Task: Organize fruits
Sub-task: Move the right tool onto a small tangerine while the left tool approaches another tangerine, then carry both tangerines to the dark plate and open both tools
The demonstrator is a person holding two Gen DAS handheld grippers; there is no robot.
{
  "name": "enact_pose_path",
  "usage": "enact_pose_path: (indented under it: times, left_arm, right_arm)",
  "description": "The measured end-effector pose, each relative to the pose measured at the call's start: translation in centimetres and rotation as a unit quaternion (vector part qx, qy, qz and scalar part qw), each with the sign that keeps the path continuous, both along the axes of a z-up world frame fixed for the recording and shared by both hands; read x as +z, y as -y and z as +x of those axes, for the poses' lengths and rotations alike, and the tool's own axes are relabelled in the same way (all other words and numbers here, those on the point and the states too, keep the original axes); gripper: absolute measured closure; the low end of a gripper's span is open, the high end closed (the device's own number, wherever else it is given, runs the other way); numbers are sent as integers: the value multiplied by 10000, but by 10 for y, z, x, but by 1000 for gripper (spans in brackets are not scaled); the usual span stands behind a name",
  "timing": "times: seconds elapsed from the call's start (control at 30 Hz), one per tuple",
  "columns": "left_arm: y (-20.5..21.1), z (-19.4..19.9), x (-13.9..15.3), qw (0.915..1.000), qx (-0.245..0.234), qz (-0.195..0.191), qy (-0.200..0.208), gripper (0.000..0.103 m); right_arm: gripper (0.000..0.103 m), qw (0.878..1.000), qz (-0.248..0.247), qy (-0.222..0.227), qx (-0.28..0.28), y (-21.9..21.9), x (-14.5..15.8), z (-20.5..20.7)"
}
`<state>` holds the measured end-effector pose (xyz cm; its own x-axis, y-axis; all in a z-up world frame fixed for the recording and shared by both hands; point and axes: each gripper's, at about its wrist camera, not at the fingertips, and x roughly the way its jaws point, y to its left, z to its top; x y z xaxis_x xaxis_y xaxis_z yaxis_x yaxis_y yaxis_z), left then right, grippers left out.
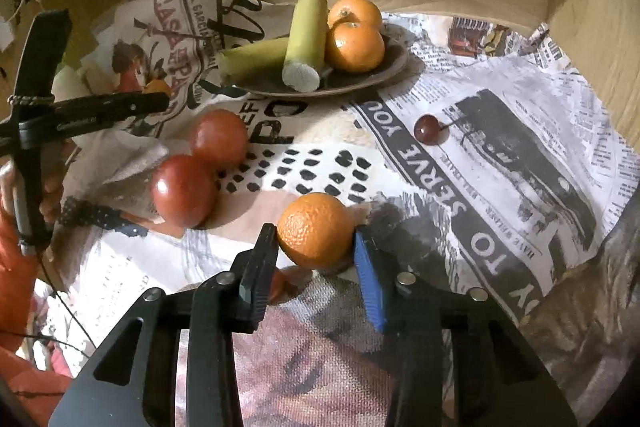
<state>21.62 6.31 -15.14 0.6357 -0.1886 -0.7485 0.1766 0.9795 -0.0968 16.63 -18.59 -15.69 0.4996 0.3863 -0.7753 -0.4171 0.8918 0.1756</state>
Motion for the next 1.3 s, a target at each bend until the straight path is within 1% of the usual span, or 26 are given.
enact_pose_path:
  times: [0.13, 0.37, 0.53, 0.67, 0.93, 1.17, 1.23, 1.3]
  left_arm:
    - [4, 1, 12, 9999, -28, -51, 147, 68]
    - [11, 18, 27, 9994, -24, -84, 347, 68]
    - [17, 38, 32, 9992, -83, -72, 392, 68]
    - [21, 57, 34, 9992, -121, -56, 383, 68]
    - [24, 99, 21, 9998, -136, -54, 145, 68]
    - [25, 128, -5, 9995, -170, -91, -261, 68]
    - [25, 132, -11, 9991, -183, -104, -367, 68]
    - [24, 135, -16, 9988, -169, -156, -434, 68]
  right_arm:
    - [68, 9998, -15, 222, -5, -1, 13, 7]
    - [68, 9983, -72, 581, 6, -7, 35, 27]
    - [68, 9975, -70, 700, -23, -10, 44, 48]
    - [68, 9976, -73, 693, -30, -12, 45, 70]
    - [68, 9981, -176, 582, 30, -22, 34, 103]
    - [67, 9996, -221, 172, 41, -28, 6, 124]
    - [67, 9992, -288, 259, 25, -28, 5, 124]
    - [66, 9993, -271, 247, 63, -29, 5, 124]
